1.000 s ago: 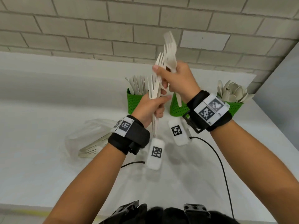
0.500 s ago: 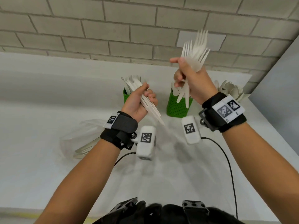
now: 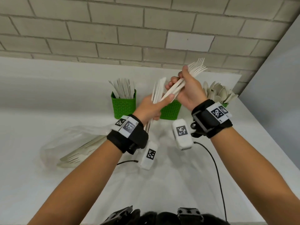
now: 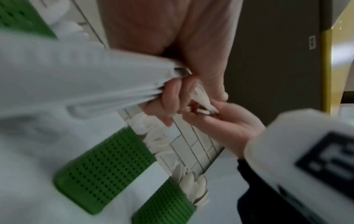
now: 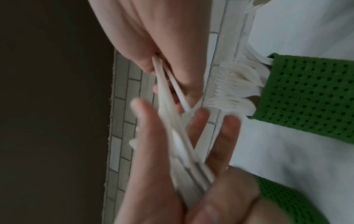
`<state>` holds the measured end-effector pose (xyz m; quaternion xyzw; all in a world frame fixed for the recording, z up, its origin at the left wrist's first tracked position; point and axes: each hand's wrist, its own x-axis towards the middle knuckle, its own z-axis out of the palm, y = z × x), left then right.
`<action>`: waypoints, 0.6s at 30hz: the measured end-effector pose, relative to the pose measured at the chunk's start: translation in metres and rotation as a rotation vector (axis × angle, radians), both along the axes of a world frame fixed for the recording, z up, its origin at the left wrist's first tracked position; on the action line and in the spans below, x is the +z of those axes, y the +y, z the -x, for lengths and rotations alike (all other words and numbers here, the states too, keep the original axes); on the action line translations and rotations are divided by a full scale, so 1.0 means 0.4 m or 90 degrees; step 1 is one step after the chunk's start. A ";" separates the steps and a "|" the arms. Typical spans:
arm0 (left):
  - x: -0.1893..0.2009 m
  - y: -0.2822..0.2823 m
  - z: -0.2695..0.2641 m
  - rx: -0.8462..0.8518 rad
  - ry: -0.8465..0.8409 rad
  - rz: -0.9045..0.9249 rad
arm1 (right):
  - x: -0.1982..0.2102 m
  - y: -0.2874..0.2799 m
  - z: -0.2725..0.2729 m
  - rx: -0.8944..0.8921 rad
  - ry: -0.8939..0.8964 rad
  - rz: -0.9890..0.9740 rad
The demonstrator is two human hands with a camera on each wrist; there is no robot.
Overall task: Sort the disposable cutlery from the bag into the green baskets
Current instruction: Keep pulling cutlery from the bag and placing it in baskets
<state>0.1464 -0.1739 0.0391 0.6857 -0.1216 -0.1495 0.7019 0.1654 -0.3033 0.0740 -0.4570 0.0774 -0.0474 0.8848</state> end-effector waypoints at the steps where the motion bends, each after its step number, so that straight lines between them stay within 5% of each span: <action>1: -0.002 -0.016 0.003 -0.017 0.007 0.008 | 0.000 0.000 0.000 -0.013 0.003 0.053; 5: -0.013 -0.044 0.001 -0.050 0.010 0.066 | -0.007 -0.030 0.013 -0.011 0.008 0.291; 14: -0.028 -0.099 -0.023 -0.053 -0.003 0.034 | 0.007 -0.127 0.005 0.241 -0.005 0.437; 18: -0.001 -0.100 -0.068 -0.034 -0.044 -0.011 | 0.080 -0.159 -0.037 0.246 -0.063 0.456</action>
